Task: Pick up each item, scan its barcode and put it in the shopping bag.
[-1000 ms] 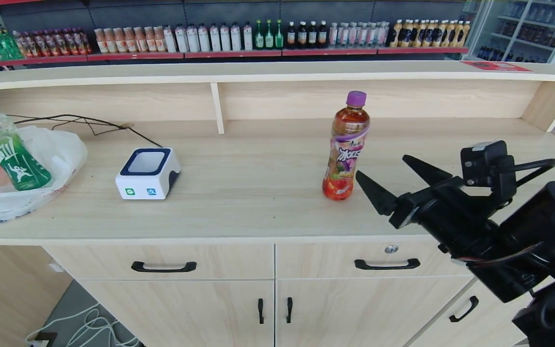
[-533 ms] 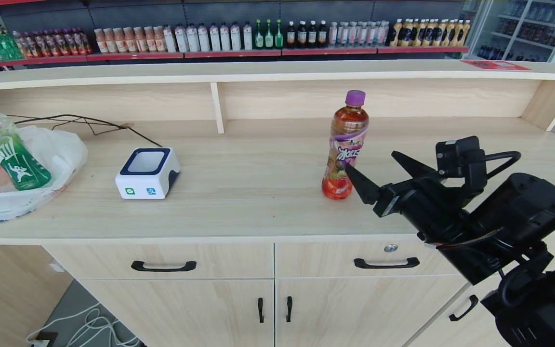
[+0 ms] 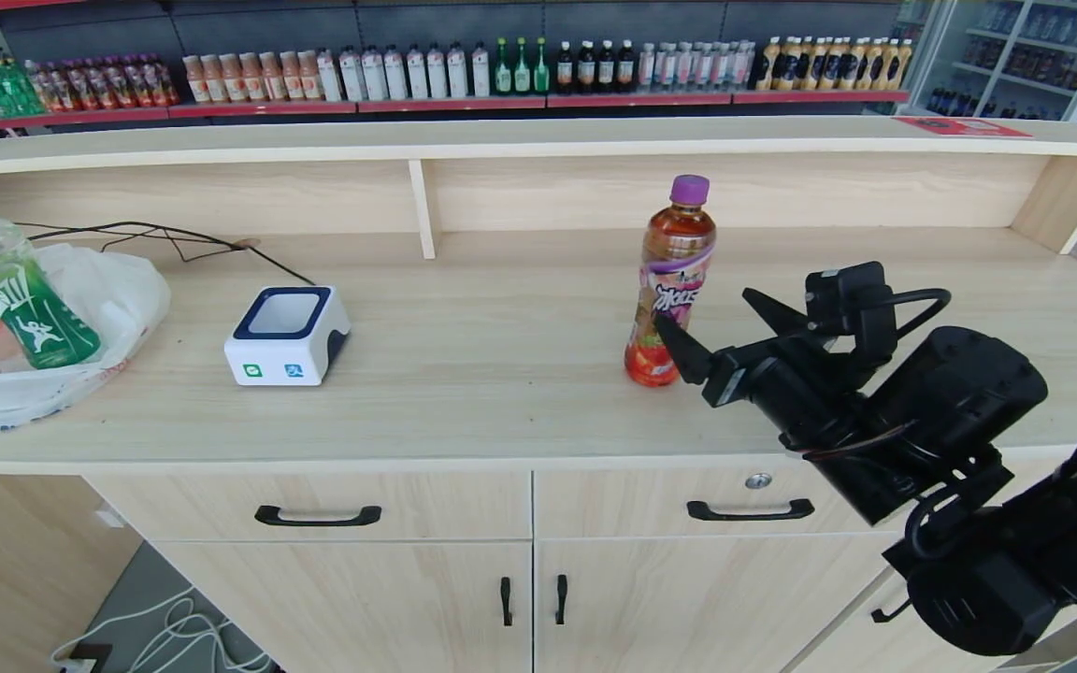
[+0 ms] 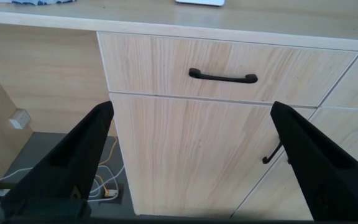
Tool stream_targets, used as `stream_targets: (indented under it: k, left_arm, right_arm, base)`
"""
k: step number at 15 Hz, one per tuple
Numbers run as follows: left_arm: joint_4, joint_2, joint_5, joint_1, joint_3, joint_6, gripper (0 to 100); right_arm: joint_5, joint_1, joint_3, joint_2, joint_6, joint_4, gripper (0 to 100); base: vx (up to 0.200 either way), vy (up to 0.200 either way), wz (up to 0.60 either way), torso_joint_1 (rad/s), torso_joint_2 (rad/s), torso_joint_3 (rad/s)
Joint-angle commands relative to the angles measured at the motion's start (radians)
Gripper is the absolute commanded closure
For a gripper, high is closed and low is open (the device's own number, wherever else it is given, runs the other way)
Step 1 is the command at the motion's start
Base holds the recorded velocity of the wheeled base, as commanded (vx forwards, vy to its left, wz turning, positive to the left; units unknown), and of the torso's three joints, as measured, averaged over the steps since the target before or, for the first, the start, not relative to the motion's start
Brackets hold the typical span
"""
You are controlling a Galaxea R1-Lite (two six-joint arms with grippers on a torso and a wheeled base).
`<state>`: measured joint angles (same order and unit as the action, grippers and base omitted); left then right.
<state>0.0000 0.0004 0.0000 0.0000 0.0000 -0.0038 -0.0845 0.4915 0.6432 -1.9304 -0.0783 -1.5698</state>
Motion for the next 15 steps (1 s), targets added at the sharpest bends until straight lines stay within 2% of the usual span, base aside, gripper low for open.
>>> stream_targets:
  k: [1,4,9,15]
  left_arm:
    - [0.000,0.000,0.000,0.000,0.000,-0.001,0]
    - [0.000,0.000,0.000,0.000,0.000,-0.001,0]
    - [0.000,0.000,0.000,0.000,0.000,-0.001,0]
    - [0.000,0.000,0.000,0.000,0.000,-0.001,0]
  right_arm:
    - [0.000,0.001,0.032,-0.056,-0.009,-0.001,0]
    - [-0.006,-0.028,0.073,-0.096,-0.049,-0.001,0]
    - [-0.006,-0.027,0.145,-0.147,-0.047,-0.001,0]
    - [-0.006,-0.028,0.242,-0.162,-0.046,0.077,0]
  base:
    - [0.000,0.000,0.00,0.000,0.00,0.000]
    - [0.000,0.000,0.00,0.000,0.00,0.000]
    - [0.000,0.000,0.00,0.000,0.00,0.000]
    - [0.000,0.000,0.00,0.000,0.00,0.000]
